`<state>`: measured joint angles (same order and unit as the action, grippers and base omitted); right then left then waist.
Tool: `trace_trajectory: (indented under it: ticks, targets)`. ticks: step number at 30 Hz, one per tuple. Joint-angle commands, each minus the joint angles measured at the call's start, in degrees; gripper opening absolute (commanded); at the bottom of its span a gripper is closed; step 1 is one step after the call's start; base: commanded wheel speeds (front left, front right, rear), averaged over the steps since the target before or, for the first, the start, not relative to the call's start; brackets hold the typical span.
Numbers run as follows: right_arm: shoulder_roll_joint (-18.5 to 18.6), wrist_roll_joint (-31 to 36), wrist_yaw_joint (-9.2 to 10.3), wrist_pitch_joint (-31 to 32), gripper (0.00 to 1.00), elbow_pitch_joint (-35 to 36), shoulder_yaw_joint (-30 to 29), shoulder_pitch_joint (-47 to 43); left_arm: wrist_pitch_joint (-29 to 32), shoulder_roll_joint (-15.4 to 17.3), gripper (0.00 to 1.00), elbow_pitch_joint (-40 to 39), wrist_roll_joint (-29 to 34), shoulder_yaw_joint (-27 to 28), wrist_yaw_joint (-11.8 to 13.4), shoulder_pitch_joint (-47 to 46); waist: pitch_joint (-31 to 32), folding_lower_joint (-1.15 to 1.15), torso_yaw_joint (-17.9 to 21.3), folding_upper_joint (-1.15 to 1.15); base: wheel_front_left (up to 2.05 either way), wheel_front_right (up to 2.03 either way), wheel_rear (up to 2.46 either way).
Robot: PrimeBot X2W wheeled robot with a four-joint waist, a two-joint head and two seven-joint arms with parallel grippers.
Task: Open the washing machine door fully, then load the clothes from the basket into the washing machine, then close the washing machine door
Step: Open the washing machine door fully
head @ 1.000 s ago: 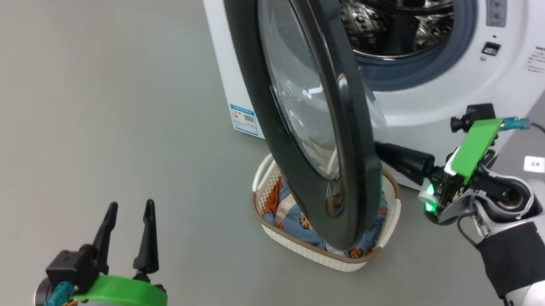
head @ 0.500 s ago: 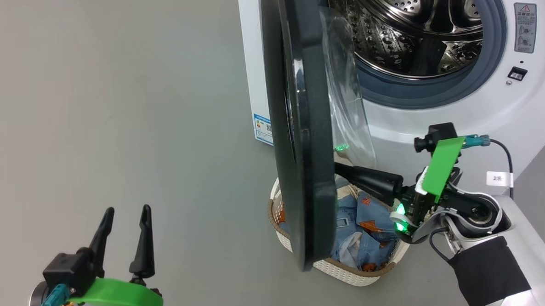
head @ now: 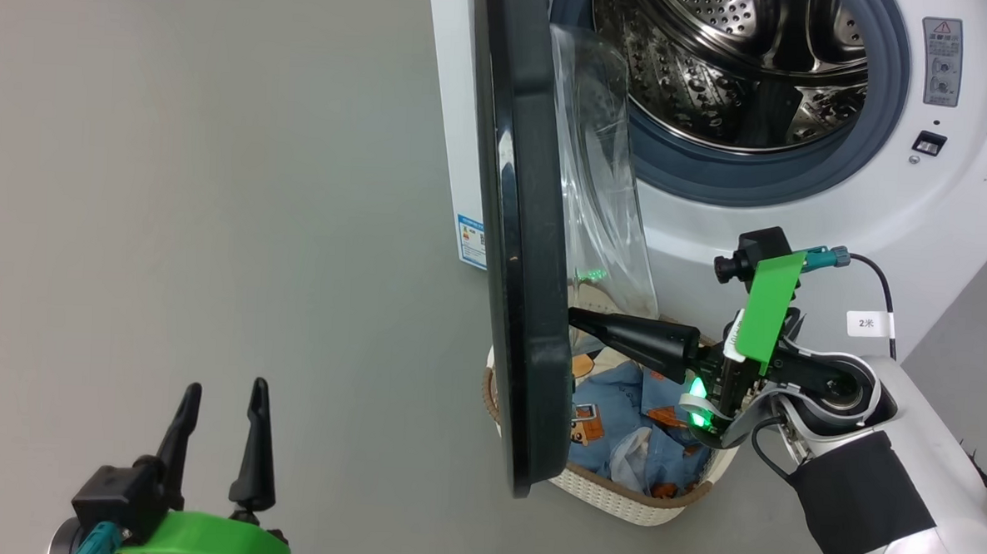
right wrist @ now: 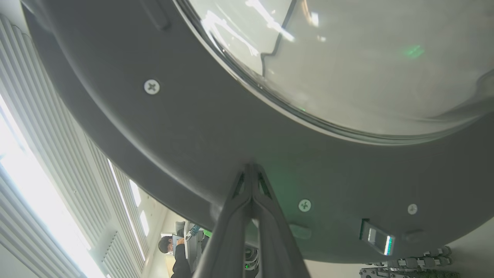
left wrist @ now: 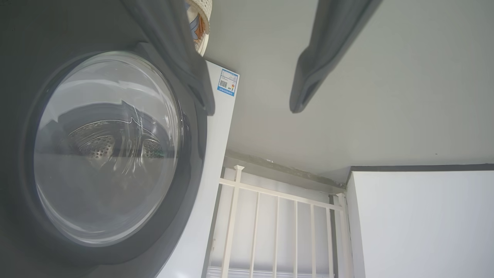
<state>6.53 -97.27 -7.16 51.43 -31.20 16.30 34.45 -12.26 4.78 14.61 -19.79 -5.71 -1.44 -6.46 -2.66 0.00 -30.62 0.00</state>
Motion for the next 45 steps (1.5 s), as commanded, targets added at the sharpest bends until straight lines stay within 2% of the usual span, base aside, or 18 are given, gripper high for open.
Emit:
trace_trajectory:
  ticks: [1, 11, 12, 13, 14, 15, 23, 32, 38, 45]
  targets:
    - [-1.53, 0.15, -0.33, 0.33, 0.0, 1.93, 0.21, 0.21, 0.19, 1.46, 1.0, -1.89, -0.52, 1.68, 0.37, -0.46, 0.24, 0.0, 0.12, 0.0, 0.0, 0.0, 0.0]
    - [-1.0, 1.46, -0.33, -0.12, 0.0, 2.46, -1.15, -1.25, 0.83, 2.01, 1.0, -1.33, -0.51, 0.78, 0.2, -0.91, 2.06, 0.0, 1.42, 0.0, 0.0, 0.0, 0.0]
    - [-0.65, 2.29, -0.33, -0.34, 0.23, 3.03, -1.14, -1.44, 0.83, 2.11, 1.0, -1.29, -0.6, 0.7, 0.19, -0.87, 2.29, 0.0, 2.22, 0.0, 0.0, 0.0, 0.0]
    - [-0.43, 2.8, -0.33, -0.44, 0.38, 3.59, -1.07, -1.57, 0.81, 2.15, 1.0, -1.28, -0.66, 0.67, 0.17, -0.85, 2.36, 0.0, 2.65, 0.0, 0.0, 0.0, 0.0]
    - [-0.25, 3.2, -0.33, -0.57, 0.6, 4.3, -1.08, -1.71, 0.81, 2.18, 1.0, -1.25, -0.75, 0.64, 0.15, -0.83, 2.4, 0.0, 3.11, 0.0, 0.0, 0.0, 0.0]
    - [-0.1, 3.52, -0.33, -0.81, 1.0, 5.11, -1.21, -1.85, 0.81, 2.26, 1.0, -1.2, -0.79, 0.58, 0.08, -0.81, 2.43, 0.0, 3.63, 0.0, 0.0, 0.0, 0.0]
    - [1.6, 8.03, -0.33, -4.34, 1.0, 12.26, -1.18, -3.74, 0.54, 2.65, 1.0, -1.11, -0.84, 0.17, 0.15, -0.87, 2.89, 0.0, 9.31, 0.0, 0.0, 0.0, 0.0]
    - [4.7, 14.3, -0.33, -11.57, 1.0, 21.41, -0.33, -7.64, -0.22, 2.34, 1.0, -1.02, -1.28, 0.01, 0.52, -1.17, 2.44, 0.0, 16.5, 0.0, 0.0, 0.0, 0.0]
    - [7.84, 19.34, -0.33, -20.01, 1.0, 26.68, -0.47, -10.31, -0.73, 2.48, 1.0, -0.49, -1.47, 0.13, 0.71, -1.35, 2.22, 0.0, 20.28, 0.0, 0.0, 0.0, 0.0]
    - [11.81, 25.69, -0.33, -30.57, 1.0, 28.78, 1.31, -12.88, -1.12, 2.9, 1.0, 0.15, -1.58, 0.2, 0.8, -1.6, 2.57, 0.0, 23.08, 0.0, 0.0, 0.0, 0.0]
